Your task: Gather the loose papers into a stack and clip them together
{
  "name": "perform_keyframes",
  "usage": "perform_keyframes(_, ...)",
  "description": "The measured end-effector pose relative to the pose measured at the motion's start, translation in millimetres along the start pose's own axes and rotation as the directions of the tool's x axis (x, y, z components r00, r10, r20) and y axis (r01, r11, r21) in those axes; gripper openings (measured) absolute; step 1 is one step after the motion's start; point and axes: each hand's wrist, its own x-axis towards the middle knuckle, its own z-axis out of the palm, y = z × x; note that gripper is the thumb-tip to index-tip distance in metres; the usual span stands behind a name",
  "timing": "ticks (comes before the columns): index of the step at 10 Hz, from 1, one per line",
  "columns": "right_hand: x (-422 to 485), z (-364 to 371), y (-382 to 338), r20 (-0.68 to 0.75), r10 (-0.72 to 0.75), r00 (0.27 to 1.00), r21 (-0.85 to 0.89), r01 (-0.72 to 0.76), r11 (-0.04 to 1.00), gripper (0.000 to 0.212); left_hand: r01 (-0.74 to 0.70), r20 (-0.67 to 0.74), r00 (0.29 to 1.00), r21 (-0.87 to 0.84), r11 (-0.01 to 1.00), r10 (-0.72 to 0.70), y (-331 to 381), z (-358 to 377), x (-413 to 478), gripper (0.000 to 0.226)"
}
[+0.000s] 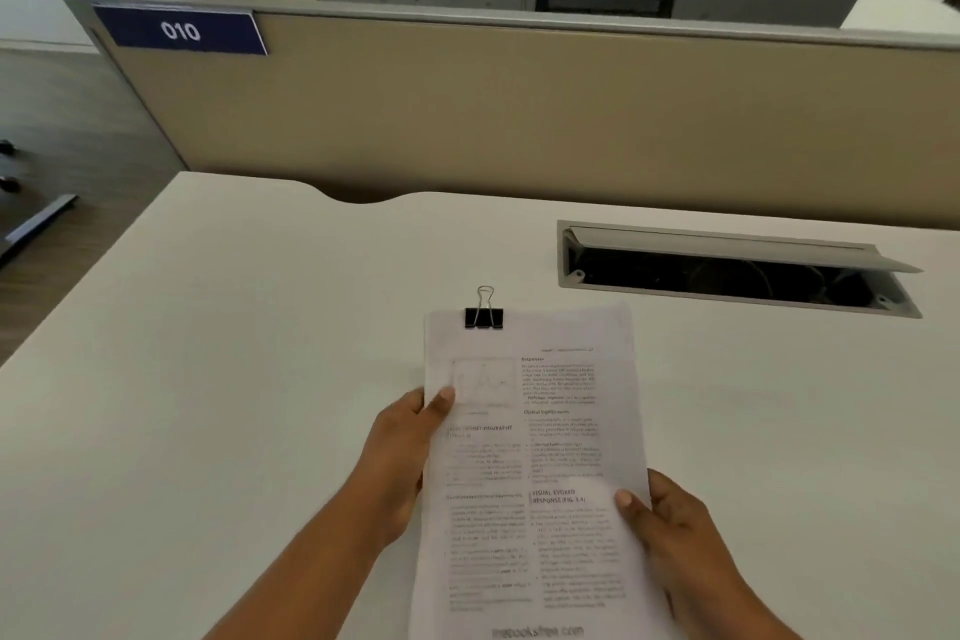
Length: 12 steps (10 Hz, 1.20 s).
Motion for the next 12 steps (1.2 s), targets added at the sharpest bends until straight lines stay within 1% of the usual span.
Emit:
perform_keyframes(1,10,11,-7,-0.022,0.027,0.999,0.037,-0.026,0.999,0.023,0.031,-0.007,1.000,0.095,0.995,-0.030,-17,-10,-12,0.022)
perform_keyframes(2,24,26,-17,0.008,0.033,0.999,0.012,-0.033,0.999,0.025,-0.012,-0.061,0.998,0.107,0.994,0.019,-19,-19,-10,0.020)
perform_keyframes(3,46,42,-30,0.017,0.041,0.999,-0.017,-0.041,0.999,0.024,-0.062,-0.165,0.982,0.175,0.983,0.091,-11,-23,8,0.020)
perform_keyframes(4,76,59,-48,0.019,0.004,1.000,-0.084,-0.002,0.996,0.022,-0.117,-0.226,0.960,0.217,0.969,0.167,6,-27,36,0.021)
perform_keyframes(5,104,72,-66,-0.011,-0.029,1.000,-0.227,0.025,0.974,0.016,-0.178,-0.241,0.934,0.321,0.930,0.262,24,-33,66,0.023)
perform_keyframes(6,122,75,-72,-0.048,-0.116,0.992,-0.476,0.079,0.876,0.014,-0.179,-0.250,0.902,0.527,0.831,0.352,30,-43,89,0.021)
perform_keyframes(7,120,75,-73,-0.076,-0.210,0.975,-0.622,0.118,0.774,0.016,-0.107,-0.307,0.866,0.656,0.747,0.393,27,-51,99,0.024)
perform_keyframes(8,113,77,-67,-0.048,-0.316,0.948,-0.709,0.190,0.679,0.012,-0.056,-0.351,0.818,0.739,0.671,0.455,20,-55,101,0.038)
perform_keyframes(9,107,79,-59,-0.001,-0.349,0.937,-0.768,0.223,0.601,0.018,-0.031,-0.335,0.827,0.775,0.631,0.452,16,-55,102,0.046)
perform_keyframes(10,108,77,-59,0.017,-0.356,0.934,-0.788,0.232,0.570,0.021,-0.038,-0.322,0.839,0.770,0.638,0.439,22,-52,101,0.046)
perform_keyframes(11,103,74,-66,0.033,-0.308,0.951,-0.769,0.221,0.600,0.026,-0.038,-0.300,0.857,0.774,0.632,0.419,27,-48,93,0.048)
perform_keyframes(12,93,65,-61,0.052,-0.301,0.952,-0.755,0.235,0.612,0.048,-0.058,-0.270,0.839,0.819,0.571,0.473,19,-46,80,0.041)
